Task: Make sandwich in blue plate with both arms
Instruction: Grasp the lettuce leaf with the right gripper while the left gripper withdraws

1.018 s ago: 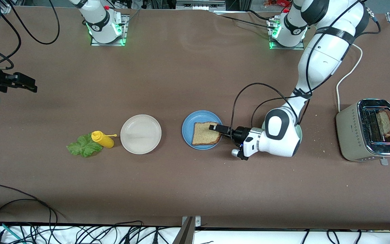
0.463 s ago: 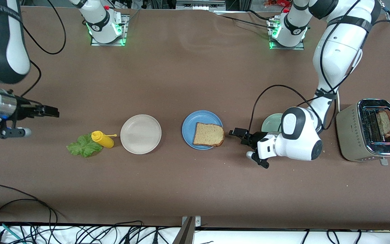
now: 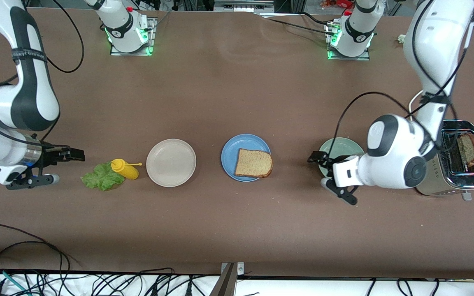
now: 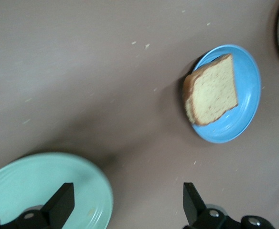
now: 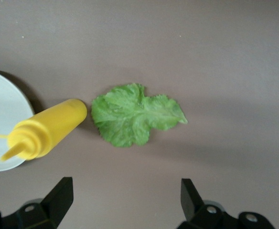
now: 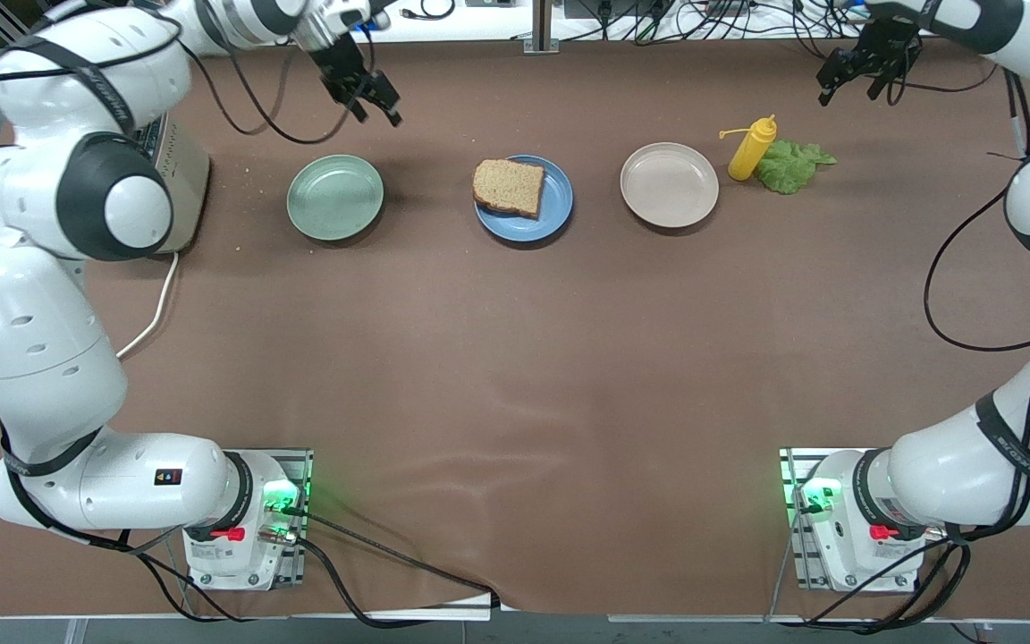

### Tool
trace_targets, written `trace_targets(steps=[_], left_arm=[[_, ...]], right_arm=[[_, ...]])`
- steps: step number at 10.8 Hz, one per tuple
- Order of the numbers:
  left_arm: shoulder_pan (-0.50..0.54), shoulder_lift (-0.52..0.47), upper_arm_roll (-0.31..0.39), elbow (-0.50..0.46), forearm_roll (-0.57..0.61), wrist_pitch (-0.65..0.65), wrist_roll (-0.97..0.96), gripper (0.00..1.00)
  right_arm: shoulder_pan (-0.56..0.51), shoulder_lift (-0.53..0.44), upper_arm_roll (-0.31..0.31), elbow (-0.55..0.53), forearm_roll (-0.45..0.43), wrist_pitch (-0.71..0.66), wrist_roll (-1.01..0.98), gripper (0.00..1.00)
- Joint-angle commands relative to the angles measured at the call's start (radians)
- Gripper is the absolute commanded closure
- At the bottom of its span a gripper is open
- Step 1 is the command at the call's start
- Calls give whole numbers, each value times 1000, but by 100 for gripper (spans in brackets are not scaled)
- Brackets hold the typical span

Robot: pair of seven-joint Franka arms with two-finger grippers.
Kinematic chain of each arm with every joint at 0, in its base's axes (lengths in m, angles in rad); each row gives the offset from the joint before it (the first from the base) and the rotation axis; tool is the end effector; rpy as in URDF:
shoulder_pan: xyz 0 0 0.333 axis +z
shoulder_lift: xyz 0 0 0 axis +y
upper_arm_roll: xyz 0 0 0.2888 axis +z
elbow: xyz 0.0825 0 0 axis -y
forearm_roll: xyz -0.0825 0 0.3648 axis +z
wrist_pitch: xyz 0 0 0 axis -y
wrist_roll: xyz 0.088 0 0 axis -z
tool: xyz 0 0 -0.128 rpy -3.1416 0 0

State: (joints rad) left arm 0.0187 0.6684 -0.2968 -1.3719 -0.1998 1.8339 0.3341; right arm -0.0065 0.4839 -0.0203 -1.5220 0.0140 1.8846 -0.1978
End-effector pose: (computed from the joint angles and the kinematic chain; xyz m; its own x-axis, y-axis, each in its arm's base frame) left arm 0.6467 -0.1706 0.2943 0.8700 -0.4884 -0.0679 -0.4253 -0.8129 0.3979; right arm 0.6447 -0.0144 0.3337 0.9788 0.1673 -0.1179 0.1652 -0.9859 -0.0269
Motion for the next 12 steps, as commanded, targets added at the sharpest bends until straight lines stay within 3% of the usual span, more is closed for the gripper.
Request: trace_targets(steps=[1, 5, 11, 12], left_arm=[[6, -185, 7, -33, 178, -143, -140, 0], [95, -343, 5, -32, 212, -221, -141, 0], [115, -449, 4, -35, 273, -329, -135, 0], [112, -470, 25, -48, 269, -329, -136, 0]], right_arm=[[-29, 131, -3, 29, 61, 127, -110, 0], [-24, 252, 0, -6, 83, 327, -112, 0], [-18, 220, 6, -221, 78, 571, -127, 0], [-18, 222, 6, -221, 80, 571, -158, 12]])
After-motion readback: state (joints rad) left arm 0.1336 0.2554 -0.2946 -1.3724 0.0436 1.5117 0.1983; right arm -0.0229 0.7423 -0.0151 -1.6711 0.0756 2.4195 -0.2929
